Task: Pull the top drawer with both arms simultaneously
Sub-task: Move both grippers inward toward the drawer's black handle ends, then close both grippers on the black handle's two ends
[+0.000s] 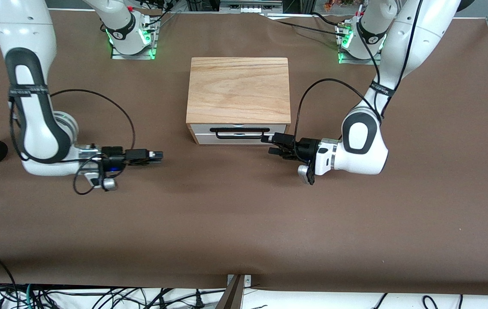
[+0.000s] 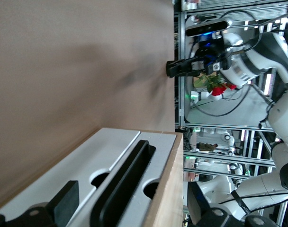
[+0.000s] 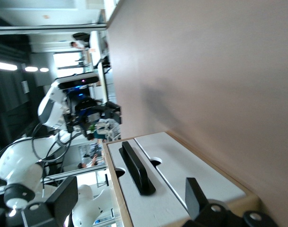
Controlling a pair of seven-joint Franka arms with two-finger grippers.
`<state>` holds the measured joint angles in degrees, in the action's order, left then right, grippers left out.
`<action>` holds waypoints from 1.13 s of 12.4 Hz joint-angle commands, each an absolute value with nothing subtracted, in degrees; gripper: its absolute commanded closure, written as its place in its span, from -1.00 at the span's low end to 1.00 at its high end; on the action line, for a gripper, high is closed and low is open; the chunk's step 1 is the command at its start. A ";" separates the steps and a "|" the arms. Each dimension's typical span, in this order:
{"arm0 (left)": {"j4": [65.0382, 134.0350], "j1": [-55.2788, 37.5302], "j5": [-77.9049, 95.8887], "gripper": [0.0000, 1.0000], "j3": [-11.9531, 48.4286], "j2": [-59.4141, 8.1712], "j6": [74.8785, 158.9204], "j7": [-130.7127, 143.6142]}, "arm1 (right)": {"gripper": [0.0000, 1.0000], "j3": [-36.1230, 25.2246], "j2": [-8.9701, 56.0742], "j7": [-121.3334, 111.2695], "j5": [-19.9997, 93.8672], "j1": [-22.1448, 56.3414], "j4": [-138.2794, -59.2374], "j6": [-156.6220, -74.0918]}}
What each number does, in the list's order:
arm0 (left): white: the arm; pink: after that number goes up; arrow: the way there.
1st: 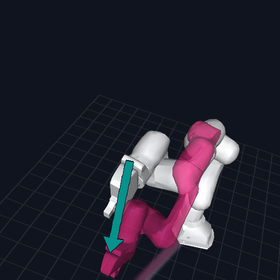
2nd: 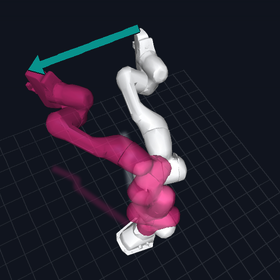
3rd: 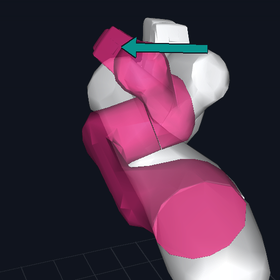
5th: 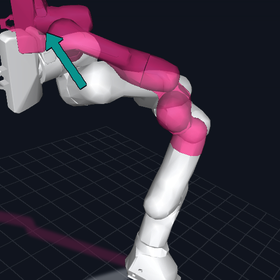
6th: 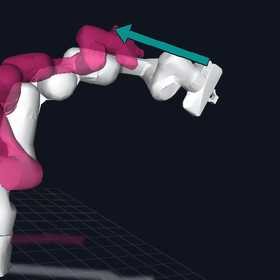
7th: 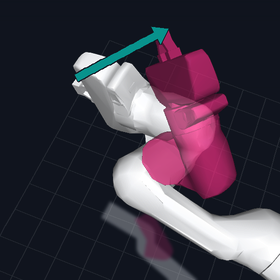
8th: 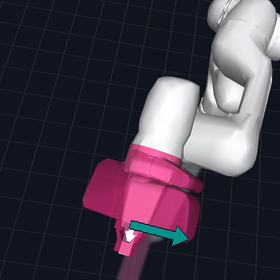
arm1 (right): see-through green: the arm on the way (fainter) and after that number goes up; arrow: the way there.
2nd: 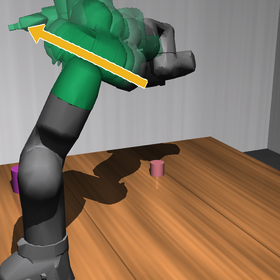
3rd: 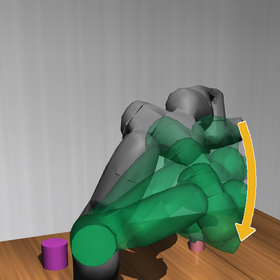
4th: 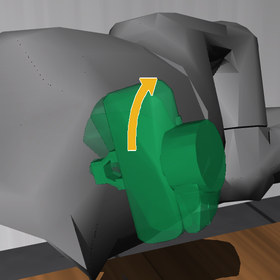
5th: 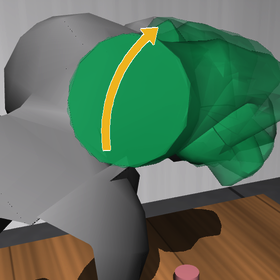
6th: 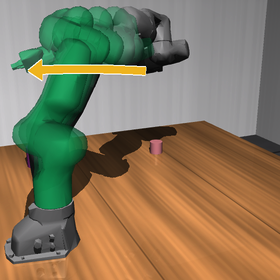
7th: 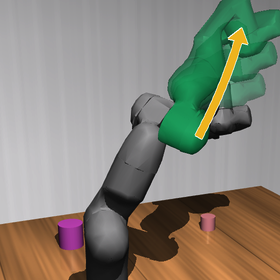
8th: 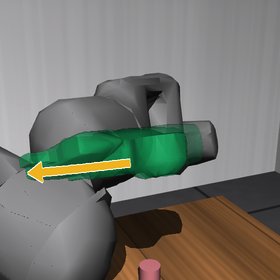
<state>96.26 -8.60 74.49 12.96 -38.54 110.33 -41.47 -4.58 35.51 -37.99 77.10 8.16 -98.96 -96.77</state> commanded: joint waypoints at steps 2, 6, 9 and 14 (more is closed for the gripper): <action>98.87 -8.70 85.65 -0.67 13.45 -42.45 107.59 -52.28 | -1.00 -4.39 35.51 -44.37 83.49 12.12 -101.60 -97.12; 101.51 -9.32 87.45 -0.12 13.54 -42.45 107.49 -52.47 | -1.00 -4.31 37.17 -49.91 89.98 15.99 -102.39 -97.12; 102.39 -9.40 87.45 0.00 13.54 -42.28 107.05 -52.56 | -1.00 -4.39 39.98 -58.60 97.99 19.15 -103.18 -96.59; 104.24 -8.61 87.54 0.26 13.62 -42.19 102.92 -52.47 | -1.00 -4.31 41.40 -62.31 98.70 21.09 -105.11 -96.42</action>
<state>102.41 -9.03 85.59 13.49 -43.42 103.82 -50.89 -4.23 41.84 -60.38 97.47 20.62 -103.32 -96.83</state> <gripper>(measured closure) 0.533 0.000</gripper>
